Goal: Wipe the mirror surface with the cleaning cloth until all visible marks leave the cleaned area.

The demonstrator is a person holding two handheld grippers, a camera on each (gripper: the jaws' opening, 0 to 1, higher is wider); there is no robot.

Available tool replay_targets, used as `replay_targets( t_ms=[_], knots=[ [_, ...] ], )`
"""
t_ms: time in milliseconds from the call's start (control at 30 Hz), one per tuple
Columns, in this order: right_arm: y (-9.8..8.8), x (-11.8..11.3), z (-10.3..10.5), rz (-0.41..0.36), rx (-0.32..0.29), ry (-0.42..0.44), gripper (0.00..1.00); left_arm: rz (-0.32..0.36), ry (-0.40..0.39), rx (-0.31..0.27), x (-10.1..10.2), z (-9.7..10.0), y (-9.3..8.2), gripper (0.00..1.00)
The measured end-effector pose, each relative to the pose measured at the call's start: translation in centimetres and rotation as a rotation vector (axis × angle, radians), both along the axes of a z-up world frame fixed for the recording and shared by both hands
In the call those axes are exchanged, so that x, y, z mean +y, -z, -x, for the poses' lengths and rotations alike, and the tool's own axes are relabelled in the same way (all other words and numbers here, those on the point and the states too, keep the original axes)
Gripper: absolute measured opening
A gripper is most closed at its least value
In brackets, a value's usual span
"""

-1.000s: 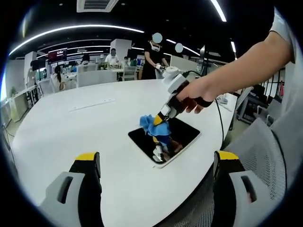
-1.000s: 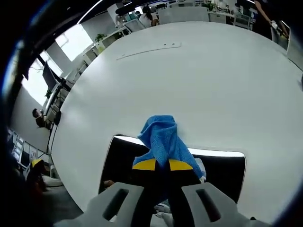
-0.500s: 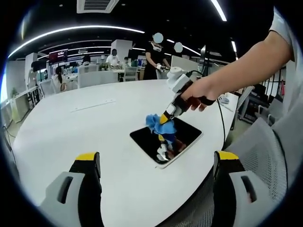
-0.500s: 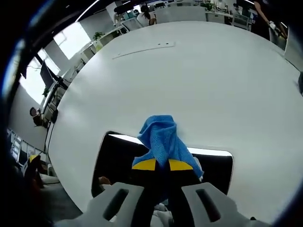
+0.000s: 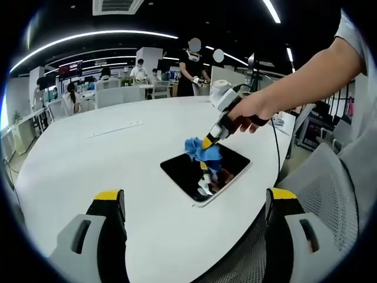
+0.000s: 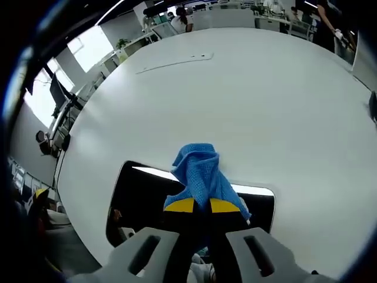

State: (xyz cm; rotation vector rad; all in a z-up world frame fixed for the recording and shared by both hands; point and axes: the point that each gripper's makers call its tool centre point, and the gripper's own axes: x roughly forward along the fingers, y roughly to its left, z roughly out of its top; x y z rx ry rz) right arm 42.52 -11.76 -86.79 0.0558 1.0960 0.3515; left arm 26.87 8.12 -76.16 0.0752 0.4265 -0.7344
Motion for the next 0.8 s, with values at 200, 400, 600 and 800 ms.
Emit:
replay_targets(
  t_ms=[200, 400, 600, 800],
  knots=[
    [-0.04, -0.58, 0.09, -0.003, 0.008, 0.008, 0.02, -0.009, 0.003, 0.003, -0.06, 0.06, 0.15, 0.98],
    [0.10, -0.38, -0.06, 0.025, 0.006, 0.008, 0.02, -0.011, 0.007, 0.001, -0.13, 0.04, 0.16, 0.99],
    [0.20, -0.47, -0.06, 0.032, 0.003, 0.027, 0.02, -0.005, 0.003, 0.000, -0.13, 0.00, 0.07, 0.99],
    [0.27, -0.41, 0.26, 0.014, -0.012, 0.059, 0.02, -0.009, 0.000, 0.004, -0.04, -0.01, 0.17, 0.99]
  ],
)
